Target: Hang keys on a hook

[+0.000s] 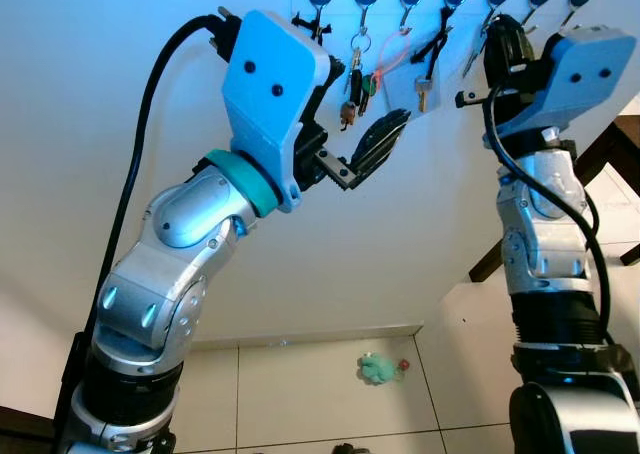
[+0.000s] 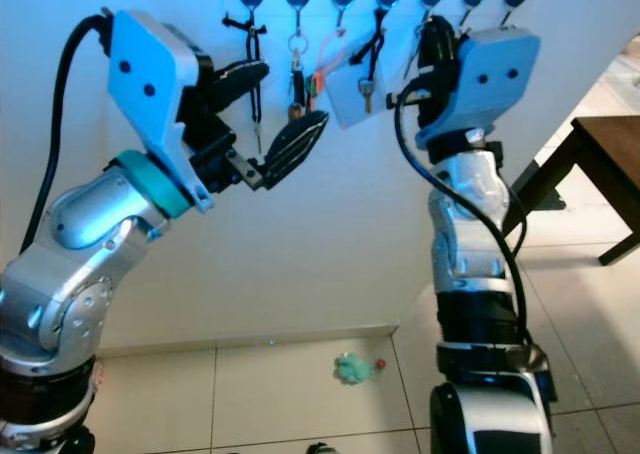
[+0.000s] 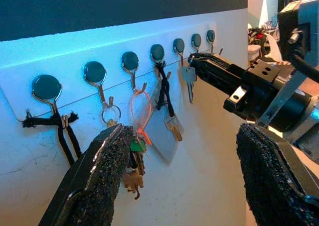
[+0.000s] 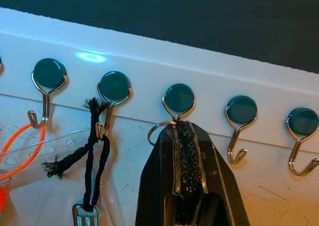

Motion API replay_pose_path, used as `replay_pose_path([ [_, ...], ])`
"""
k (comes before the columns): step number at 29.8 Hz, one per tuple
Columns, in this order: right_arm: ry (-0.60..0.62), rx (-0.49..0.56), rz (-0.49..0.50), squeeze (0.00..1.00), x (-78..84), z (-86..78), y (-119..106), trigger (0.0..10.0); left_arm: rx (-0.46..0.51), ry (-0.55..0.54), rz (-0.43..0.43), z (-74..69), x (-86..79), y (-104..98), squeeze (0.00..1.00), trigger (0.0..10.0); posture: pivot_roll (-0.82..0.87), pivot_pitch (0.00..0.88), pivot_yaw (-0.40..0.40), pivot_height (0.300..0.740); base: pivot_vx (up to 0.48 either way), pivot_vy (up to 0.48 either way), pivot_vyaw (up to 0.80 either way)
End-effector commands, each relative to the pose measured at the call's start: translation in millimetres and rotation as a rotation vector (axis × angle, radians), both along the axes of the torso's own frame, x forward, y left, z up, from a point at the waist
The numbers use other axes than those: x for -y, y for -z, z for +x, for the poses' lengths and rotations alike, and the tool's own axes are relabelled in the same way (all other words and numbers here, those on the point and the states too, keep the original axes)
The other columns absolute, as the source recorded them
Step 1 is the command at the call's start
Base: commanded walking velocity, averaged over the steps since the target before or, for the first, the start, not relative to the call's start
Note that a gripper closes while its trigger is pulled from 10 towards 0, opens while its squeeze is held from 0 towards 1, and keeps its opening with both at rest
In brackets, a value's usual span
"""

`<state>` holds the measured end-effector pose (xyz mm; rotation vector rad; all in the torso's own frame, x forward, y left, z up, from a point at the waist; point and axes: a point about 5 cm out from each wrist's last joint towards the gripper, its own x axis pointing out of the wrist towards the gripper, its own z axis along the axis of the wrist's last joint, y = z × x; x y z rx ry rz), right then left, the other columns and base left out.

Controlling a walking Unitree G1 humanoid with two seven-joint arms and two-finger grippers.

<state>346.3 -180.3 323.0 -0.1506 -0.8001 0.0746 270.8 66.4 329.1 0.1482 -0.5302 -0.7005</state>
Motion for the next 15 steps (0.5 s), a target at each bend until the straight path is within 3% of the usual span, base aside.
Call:
replay_pose_path([
  [1, -0.018, -0.011, -0.002, 0.0, -0.6, -2.8, 5.0, 10.0, 0.007, 0.018, -0.003, -1.8, 1.5, -1.1, 0.0, 10.0, -0.11, 0.14, 0.048, 0.74, 0.0, 0.0, 0.0],
  [15, -0.014, 0.01, -0.023, 0.0, -1.3, -5.5, 2.5, 10.0, 0.008, 0.02, -0.003, -1.8, 2.2, -0.9, 0.0, 10.0, -0.11, 0.14, 0.048, 0.74, 0.0, 0.0, 0.0],
])
